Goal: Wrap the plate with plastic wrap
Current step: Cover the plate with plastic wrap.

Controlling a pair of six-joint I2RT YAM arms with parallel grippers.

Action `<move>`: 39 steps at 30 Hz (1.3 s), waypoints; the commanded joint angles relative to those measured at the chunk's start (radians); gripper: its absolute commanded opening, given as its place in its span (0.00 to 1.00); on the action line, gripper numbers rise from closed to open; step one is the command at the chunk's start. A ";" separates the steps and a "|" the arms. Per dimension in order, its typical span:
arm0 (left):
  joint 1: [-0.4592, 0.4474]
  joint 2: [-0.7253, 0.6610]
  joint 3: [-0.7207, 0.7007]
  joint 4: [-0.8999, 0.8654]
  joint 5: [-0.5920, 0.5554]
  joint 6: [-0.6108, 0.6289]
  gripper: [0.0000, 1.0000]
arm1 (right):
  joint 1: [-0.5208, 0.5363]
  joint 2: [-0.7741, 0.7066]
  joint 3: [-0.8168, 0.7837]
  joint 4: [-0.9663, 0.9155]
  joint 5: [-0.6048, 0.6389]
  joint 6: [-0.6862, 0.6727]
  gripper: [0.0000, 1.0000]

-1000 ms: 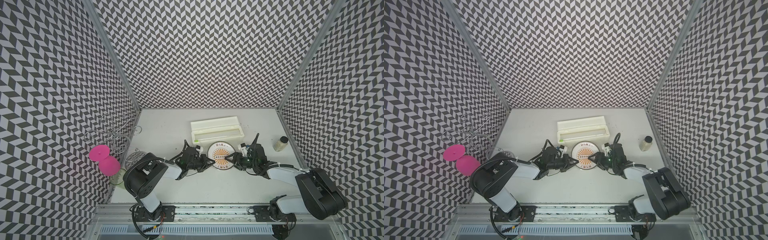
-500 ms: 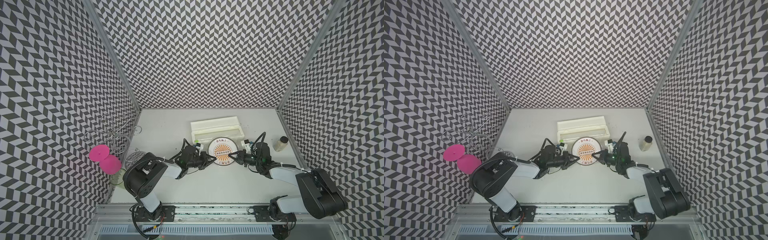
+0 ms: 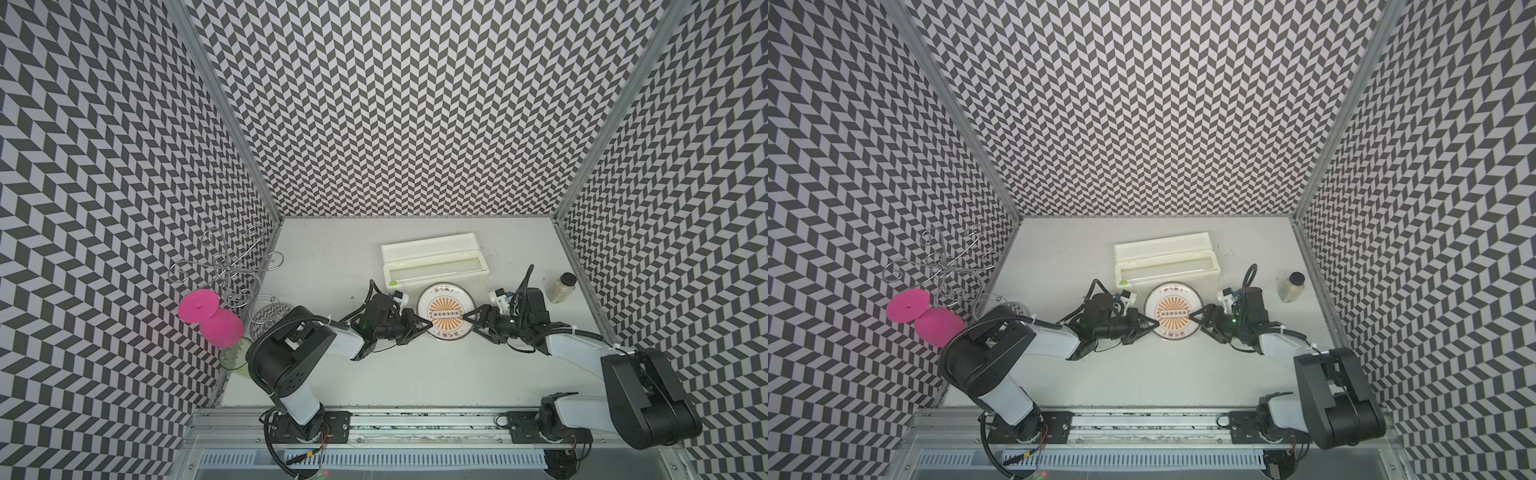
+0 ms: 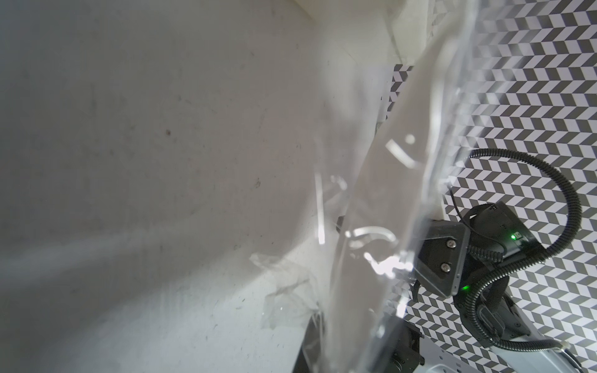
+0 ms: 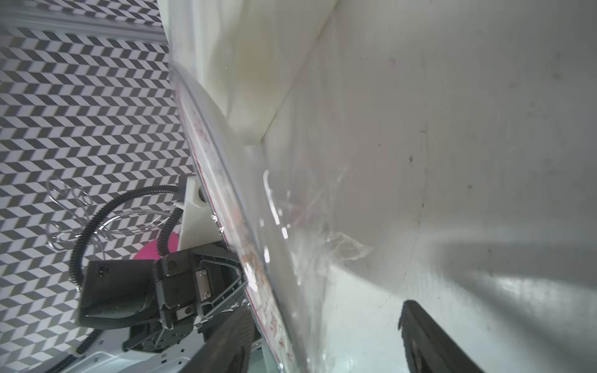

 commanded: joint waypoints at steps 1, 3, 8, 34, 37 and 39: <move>-0.026 -0.039 -0.007 0.043 0.038 0.020 0.00 | 0.007 0.013 0.045 0.046 -0.012 -0.009 0.60; -0.032 -0.047 -0.002 0.026 0.040 0.020 0.00 | 0.023 0.013 0.047 0.084 -0.026 0.009 0.47; -0.032 -0.106 0.022 -0.049 0.026 0.013 0.00 | 0.032 -0.042 0.030 0.133 -0.028 0.086 0.21; -0.026 -0.406 0.248 -0.527 -0.061 0.119 0.00 | 0.018 -0.230 0.280 -0.103 0.112 0.146 0.00; -0.062 -0.422 0.162 -0.497 -0.077 0.091 0.00 | 0.025 -0.283 0.188 -0.113 0.119 0.146 0.00; -0.087 -0.433 0.100 -0.468 -0.096 0.066 0.00 | 0.028 -0.316 0.127 -0.130 0.127 0.142 0.00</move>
